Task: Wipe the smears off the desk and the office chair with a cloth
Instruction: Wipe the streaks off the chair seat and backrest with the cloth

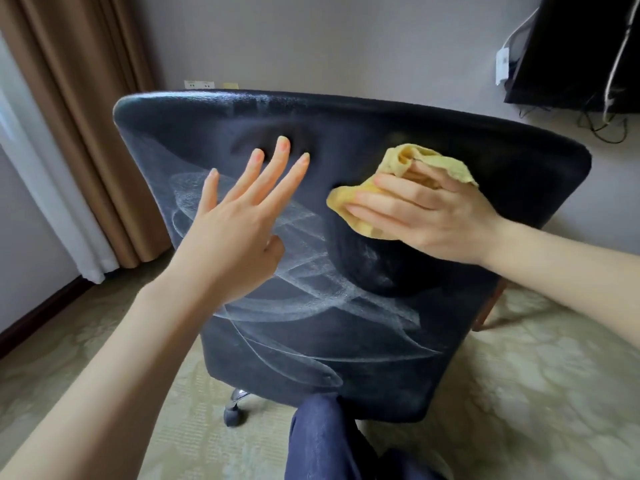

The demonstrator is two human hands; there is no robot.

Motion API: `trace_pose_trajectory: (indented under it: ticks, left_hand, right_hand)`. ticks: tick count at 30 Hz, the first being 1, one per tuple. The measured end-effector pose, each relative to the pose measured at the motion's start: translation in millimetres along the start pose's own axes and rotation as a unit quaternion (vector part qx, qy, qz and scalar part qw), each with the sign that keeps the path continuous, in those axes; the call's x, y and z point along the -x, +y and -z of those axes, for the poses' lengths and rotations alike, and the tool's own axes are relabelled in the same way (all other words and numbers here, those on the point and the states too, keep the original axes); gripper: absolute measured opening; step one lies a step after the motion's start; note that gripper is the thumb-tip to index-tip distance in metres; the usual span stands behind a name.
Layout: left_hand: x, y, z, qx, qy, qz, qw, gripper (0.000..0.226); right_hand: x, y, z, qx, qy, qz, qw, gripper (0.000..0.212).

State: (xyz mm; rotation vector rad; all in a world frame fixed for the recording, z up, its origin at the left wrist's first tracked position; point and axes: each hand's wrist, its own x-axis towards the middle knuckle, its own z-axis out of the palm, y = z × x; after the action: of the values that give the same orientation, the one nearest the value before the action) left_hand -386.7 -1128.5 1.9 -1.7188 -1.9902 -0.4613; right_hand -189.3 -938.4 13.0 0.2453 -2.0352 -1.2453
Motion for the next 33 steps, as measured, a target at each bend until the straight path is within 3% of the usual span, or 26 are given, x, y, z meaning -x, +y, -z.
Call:
trace_pose_trajectory:
  ticks: [3, 8, 11, 15, 18, 22, 26, 33]
  left_hand:
    - [3.3, 6.2, -2.0, -0.006, 0.006, 0.014, 1.0, 0.097]
    - [14.2, 29.8, -16.1, -0.02, 0.059, -0.032, 0.998, 0.096]
    - [14.3, 50.6, -30.9, -0.022, 0.059, -0.06, 0.996, 0.092]
    - [14.6, 77.0, -49.7, -0.011, 0.044, -0.088, 0.995, 0.09]
    - [12.8, 84.9, -59.3, -0.014, 0.038, -0.085, 0.996, 0.092]
    - [6.8, 88.4, -67.1, -0.034, 0.041, -0.042, 0.998, 0.093]
    - [1.3, 92.9, -73.2, -0.051, 0.045, -0.026, 0.997, 0.096]
    - [-2.0, 92.7, -77.0, -0.085, 0.043, -0.011, 0.995, 0.096]
  right_hand:
    - [1.4, -20.2, -14.7, 0.059, -0.019, -0.002, 0.998, 0.044]
    - [28.1, -53.7, -23.5, 0.008, -0.103, -0.028, 0.994, 0.056]
    - [46.2, -63.2, -24.6, 0.009, -0.149, 0.024, 0.989, 0.05]
    - [86.0, -54.3, -17.2, -0.038, -0.147, 0.058, 0.987, 0.038]
    - [109.5, -41.5, -2.7, -0.062, -0.132, 0.043, 0.988, 0.043]
    - [121.5, -4.3, 19.0, -0.06, -0.05, -0.007, 0.997, 0.023]
    - [110.4, 31.1, 30.4, 0.004, 0.048, -0.03, 0.998, 0.036]
    - [84.1, 47.3, 9.1, 0.05, 0.077, -0.029, 0.995, 0.029]
